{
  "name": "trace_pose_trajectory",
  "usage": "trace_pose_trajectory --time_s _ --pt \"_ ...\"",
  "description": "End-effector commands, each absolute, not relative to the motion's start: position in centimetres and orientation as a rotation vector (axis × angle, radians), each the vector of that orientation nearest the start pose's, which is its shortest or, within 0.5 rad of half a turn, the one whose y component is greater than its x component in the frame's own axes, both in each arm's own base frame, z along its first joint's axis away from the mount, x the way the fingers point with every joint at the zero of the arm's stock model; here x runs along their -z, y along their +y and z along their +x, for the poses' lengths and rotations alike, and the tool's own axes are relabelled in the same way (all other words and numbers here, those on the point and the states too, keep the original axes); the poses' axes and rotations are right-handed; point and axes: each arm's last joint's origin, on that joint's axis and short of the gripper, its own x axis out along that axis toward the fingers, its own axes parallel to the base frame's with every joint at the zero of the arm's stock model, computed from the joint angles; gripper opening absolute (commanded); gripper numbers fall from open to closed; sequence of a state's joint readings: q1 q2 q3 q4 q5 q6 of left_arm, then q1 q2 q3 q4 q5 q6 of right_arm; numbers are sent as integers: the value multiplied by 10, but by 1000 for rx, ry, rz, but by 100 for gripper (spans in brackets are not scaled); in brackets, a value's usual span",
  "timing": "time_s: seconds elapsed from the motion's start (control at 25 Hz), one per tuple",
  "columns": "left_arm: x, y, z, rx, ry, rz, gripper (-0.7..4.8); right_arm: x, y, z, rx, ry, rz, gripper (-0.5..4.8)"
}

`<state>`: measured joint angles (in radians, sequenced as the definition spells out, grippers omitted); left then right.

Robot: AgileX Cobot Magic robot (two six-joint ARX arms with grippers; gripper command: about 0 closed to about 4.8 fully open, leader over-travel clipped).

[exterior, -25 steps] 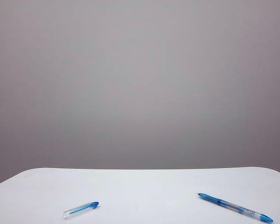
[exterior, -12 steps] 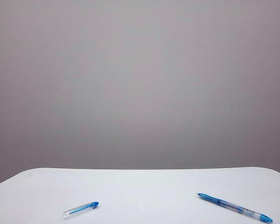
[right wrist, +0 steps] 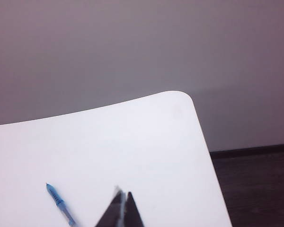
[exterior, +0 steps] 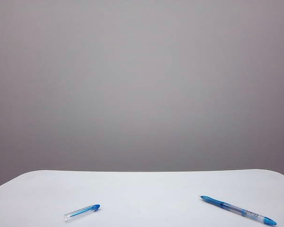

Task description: Pick up the pen and remove the cap.

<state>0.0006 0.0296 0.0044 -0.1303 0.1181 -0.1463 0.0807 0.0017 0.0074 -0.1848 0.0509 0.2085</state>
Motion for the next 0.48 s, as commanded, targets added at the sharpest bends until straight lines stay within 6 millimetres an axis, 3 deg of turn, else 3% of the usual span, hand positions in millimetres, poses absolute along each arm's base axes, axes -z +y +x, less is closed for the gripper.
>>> trace_pose_trajectory --time_s 0.04,0.24,0.36,0.48 --pt "-149 -3 96 106 170 -147 -6 -146 6 96 -14 185 197 -1" --pt "-149 -3 96 102 176 -132 -2 -146 6 96 -15 185 197 -1" --pt "-149 -3 96 100 175 -113 58 -146 6 96 -15 185 197 -1" --pt "-149 -3 96 88 175 -112 57 -146 6 96 -15 185 197 -1"
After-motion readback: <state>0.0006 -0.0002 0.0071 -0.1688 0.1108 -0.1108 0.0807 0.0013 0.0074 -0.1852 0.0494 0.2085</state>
